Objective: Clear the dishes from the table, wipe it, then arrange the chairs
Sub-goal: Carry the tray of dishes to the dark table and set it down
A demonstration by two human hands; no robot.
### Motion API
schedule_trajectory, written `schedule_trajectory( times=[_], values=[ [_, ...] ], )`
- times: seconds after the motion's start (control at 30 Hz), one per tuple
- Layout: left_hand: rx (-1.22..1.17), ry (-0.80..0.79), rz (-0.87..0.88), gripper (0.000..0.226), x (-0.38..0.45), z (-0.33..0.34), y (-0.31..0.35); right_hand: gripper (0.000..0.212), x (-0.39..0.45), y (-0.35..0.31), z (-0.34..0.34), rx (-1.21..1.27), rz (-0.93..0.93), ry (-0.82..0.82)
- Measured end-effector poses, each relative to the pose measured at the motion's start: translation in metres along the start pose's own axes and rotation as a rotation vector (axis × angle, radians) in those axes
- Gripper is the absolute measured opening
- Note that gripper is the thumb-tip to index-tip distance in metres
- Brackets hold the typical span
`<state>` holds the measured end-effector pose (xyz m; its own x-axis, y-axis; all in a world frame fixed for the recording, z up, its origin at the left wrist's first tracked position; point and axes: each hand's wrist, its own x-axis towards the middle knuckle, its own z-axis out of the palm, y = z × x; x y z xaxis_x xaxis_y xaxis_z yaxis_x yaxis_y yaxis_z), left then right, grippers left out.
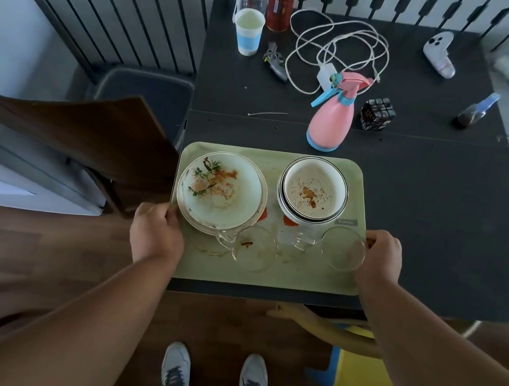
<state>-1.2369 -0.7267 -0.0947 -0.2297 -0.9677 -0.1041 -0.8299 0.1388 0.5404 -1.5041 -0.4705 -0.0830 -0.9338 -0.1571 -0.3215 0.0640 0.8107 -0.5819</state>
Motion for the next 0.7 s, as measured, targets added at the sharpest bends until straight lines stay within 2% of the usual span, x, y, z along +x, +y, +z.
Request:
schedule_trajectory(
  times=[0.1, 0.23, 0.4, 0.5, 0.63, 0.7],
  values=[
    [0.000, 0.004, 0.002, 0.027, -0.002, 0.001, -0.003, 0.027, -0.002, -0.002, -0.005, 0.006, 0.005, 0.007],
    [0.002, -0.023, -0.019, 0.027, -0.001, -0.007, 0.002, 0.033, -0.004, -0.007, -0.010, -0.029, -0.024, -0.009],
    [-0.046, -0.132, -0.098, 0.035, -0.003, -0.019, 0.007, 0.018, -0.005, -0.009, -0.018, -0.036, 0.039, -0.059],
    [-0.065, -0.215, -0.123, 0.040, -0.010, -0.032, 0.015, 0.018, -0.011, -0.011, -0.023, 0.007, 0.055, -0.115],
    [-0.062, -0.278, -0.235, 0.062, -0.023, -0.054, 0.021, 0.028, -0.030, -0.021, -0.033, 0.021, 0.005, -0.074],
    [-0.100, -0.267, -0.294, 0.068, -0.031, -0.073, 0.026, 0.044, -0.048, -0.031, -0.043, 0.053, -0.061, -0.003]
  ],
)
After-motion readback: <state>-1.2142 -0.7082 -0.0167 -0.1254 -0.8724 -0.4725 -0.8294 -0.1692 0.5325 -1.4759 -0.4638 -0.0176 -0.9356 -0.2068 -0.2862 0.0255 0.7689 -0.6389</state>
